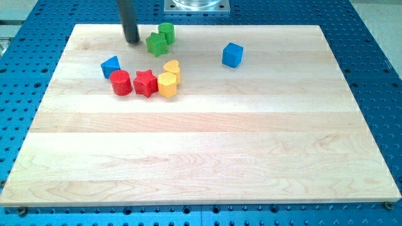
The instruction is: Place the green star in between the blue blocks
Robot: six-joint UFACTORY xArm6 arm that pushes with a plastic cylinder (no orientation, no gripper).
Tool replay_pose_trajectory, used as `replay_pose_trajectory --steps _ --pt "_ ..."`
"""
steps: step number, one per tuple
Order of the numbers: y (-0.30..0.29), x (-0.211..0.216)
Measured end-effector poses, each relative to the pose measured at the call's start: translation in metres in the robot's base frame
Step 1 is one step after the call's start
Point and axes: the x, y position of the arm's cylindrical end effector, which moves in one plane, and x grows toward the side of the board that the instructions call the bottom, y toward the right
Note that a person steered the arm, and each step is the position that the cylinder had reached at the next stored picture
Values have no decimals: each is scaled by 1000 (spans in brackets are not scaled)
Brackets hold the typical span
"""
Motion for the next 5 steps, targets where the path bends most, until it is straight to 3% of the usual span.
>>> replay_pose_trajectory --steps 1,2,4,5 --pt "63 21" --pt "80 40" --pt "-4 39" --pt "-7 65"
